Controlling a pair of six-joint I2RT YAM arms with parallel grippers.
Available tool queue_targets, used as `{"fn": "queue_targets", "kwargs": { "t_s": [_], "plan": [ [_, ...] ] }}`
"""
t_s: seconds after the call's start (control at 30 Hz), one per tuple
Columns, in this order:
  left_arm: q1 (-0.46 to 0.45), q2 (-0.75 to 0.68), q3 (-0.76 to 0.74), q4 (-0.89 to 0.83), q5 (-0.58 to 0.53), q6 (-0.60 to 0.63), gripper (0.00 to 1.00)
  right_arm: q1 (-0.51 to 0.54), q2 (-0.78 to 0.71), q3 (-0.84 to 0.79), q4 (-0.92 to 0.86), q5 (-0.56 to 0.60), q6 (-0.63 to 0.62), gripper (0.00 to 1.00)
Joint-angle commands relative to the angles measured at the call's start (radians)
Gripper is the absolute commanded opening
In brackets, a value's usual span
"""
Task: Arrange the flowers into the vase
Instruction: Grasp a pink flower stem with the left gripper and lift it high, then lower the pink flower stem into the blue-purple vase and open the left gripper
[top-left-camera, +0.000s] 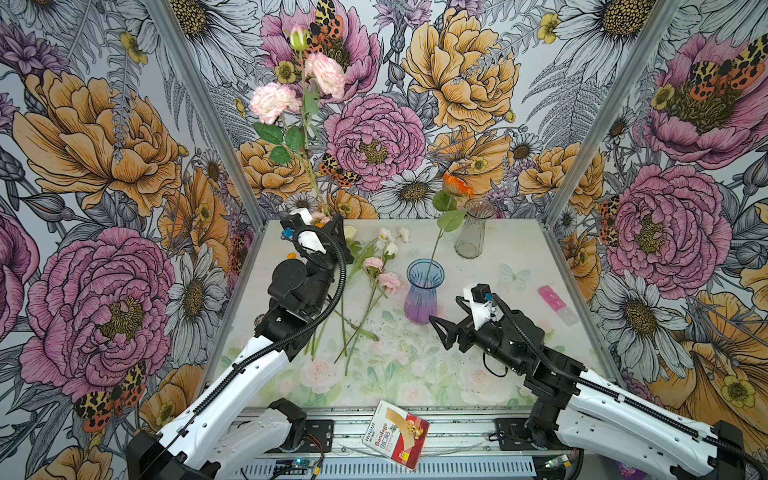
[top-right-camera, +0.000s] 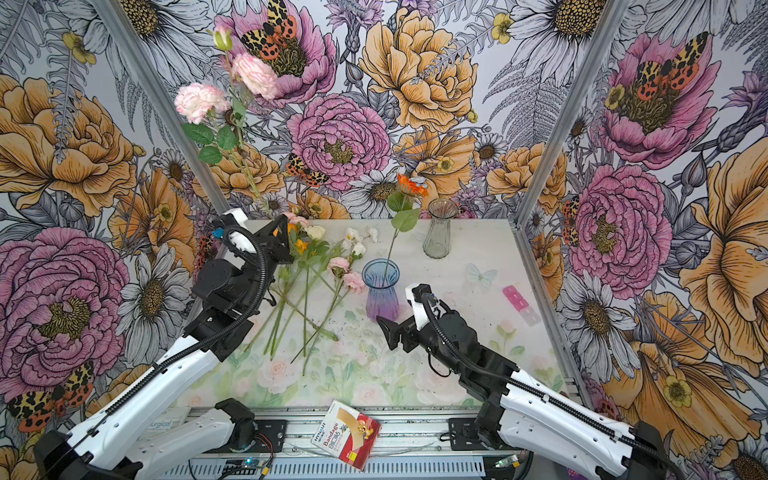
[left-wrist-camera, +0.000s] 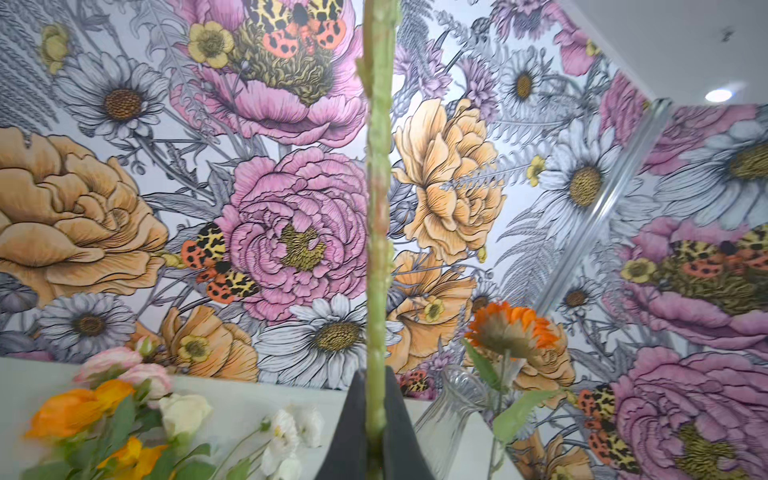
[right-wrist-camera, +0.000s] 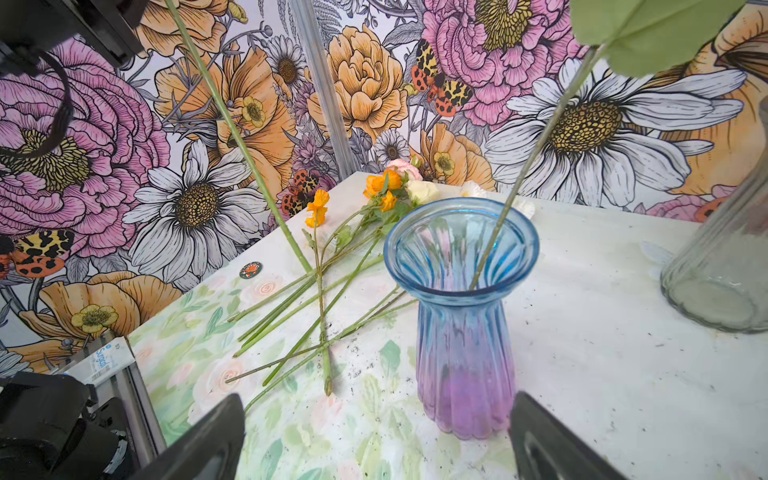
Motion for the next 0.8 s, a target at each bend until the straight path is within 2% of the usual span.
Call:
{"fn": "queue_targets", "kwargs": {
  "t_s": [0.0,0.4,0.53,0.77],
  "plan": [
    [-0.057,0.058,0.049,0.195,0.007,-0.016,0.0,-0.005,-0.017,-0.003,-0.018,0.015,0.017,0.99],
    [-0.148,0.276,0.148,0.34,-0.01,0.055,0.0,-0.009,-0.063,0.0,-0.058,0.009,0.0,0.99],
    [-0.158,0.325,0.117,0.401,-0.003,0.07,0.0,-0.011,-0.08,-0.003,-0.067,0.012,-0.006,0.99],
    [-0.207,0.423,0.005,0.641,0.012,0.156,0.0,-0.013,-0.083,0.003,-0.073,0.009,-0.013,1.0]
  ]
}}
